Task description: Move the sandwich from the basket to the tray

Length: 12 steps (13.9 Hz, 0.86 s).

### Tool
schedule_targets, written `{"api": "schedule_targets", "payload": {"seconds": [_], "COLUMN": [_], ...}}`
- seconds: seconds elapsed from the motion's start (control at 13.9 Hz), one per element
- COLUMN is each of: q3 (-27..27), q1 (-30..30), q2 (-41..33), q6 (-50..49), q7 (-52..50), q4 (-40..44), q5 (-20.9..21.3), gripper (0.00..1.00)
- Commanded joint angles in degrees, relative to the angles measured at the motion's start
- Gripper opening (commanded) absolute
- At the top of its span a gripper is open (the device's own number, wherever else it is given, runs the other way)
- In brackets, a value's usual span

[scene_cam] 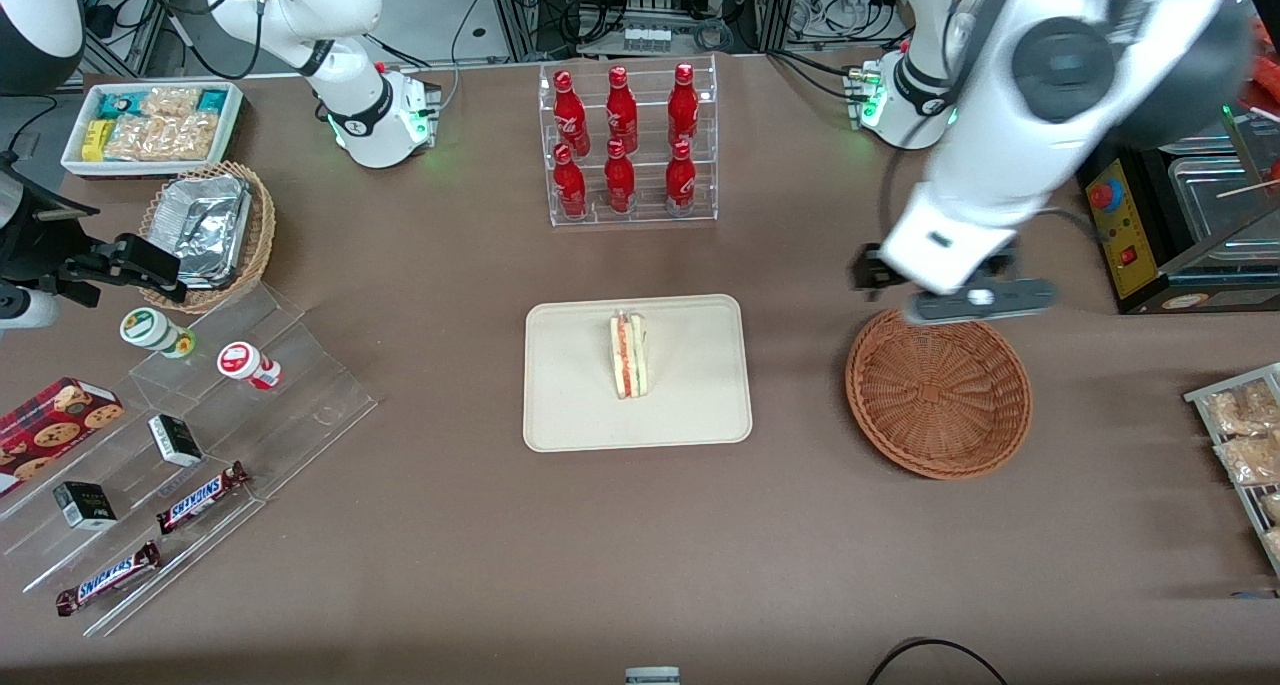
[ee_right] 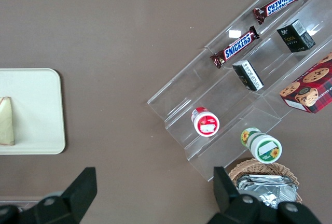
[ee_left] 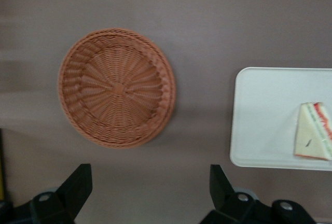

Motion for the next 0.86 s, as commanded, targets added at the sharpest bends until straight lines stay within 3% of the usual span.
{"api": "schedule_targets", "payload": {"seconds": [0.0,0.22,0.79], "q3": [-0.66,-0.66,0.91], "q1": [6.13,10.8,14.67], "q2": [-5.5,-7.7,-9.02], "q6": [0.16,-0.28,-4.49], "q7": [9.07,14.8,18.06], "q4": [-6.03,-6.74,-3.5], "q5": [-0.75,-0.75,-0.66], "gripper": [1.0,1.0,1.0]}}
